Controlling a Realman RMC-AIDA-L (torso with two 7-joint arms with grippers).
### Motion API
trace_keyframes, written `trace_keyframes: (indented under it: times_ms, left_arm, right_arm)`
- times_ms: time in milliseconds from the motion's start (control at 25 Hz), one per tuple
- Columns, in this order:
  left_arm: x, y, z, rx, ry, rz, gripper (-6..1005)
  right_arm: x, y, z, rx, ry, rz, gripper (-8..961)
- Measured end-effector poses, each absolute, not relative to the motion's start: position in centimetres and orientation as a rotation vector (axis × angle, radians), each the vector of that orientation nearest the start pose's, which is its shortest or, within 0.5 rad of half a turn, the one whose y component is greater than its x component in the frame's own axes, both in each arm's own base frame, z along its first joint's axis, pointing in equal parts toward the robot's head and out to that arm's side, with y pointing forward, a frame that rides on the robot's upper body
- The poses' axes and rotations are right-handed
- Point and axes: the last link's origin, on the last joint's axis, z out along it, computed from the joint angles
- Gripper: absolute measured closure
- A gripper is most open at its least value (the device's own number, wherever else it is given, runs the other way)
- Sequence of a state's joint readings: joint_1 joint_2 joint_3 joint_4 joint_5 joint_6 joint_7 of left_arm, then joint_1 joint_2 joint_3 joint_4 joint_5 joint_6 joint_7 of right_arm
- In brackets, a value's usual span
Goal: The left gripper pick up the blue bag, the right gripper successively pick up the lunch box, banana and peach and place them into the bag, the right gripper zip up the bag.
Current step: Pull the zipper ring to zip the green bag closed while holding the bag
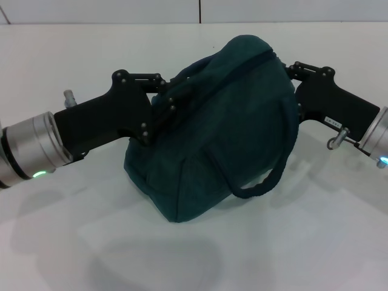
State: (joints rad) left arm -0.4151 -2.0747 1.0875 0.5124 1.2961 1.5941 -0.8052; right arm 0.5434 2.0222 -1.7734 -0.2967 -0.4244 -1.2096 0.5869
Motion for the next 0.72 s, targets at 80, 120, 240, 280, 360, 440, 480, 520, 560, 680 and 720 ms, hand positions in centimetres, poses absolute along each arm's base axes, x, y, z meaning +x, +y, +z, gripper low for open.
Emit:
trace_keyframes:
  times_ms: [80,120,240,280,360,440,480,520,560,680,720]
  left_arm:
    - [-23.3,30.4,-1.3,-2.465,-0.037,-1.123,892]
    - [-23.3,30.4,-1.4,-2.465,-0.039,-1.125,891]
    - [-23.3,30.3,-1.4,-2.465,-0.040,-1.126,889]
    - [-23.3,30.3,-1.5,-2.465,-0.041,-1.126,889]
    - [-23.3,30.3,-1.5,-2.465,-0.043,-1.128,888]
    - [-23.3,30.3,-1.6,-2.466,-0.044,-1.130,887]
    - [-23.2,30.3,-1.6,-2.466,-0.045,-1.131,886]
    - [-23.2,30.3,-1.6,-2.466,-0.046,-1.131,886]
    - [-23.2,30.3,-1.6,-2.466,-0.047,-1.132,885]
    - [-23.2,30.3,-1.7,-2.465,-0.049,-1.134,883]
    - [-23.2,30.3,-1.7,-2.465,-0.050,-1.135,883]
  right_arm:
    - [23.5,34.9,-4.9,-2.301,0.239,0.940,585]
    - [23.6,34.9,-4.9,-2.301,0.241,0.939,598]
    - [23.7,34.8,-4.9,-2.300,0.244,0.937,683]
    - [23.7,34.8,-4.9,-2.299,0.245,0.937,720]
    - [23.8,34.8,-4.8,-2.295,0.250,0.936,792]
    - [24.2,34.7,-4.7,-2.281,0.265,0.932,849]
    - [24.4,34.7,-4.6,-2.270,0.275,0.930,868]
    - [24.6,34.7,-4.4,-2.260,0.282,0.928,888]
    - [24.8,34.7,-4.3,-2.249,0.290,0.927,907]
    - [25.5,34.7,-3.8,-2.209,0.322,0.919,929]
    - [25.8,34.6,-3.7,-2.200,0.332,0.914,930]
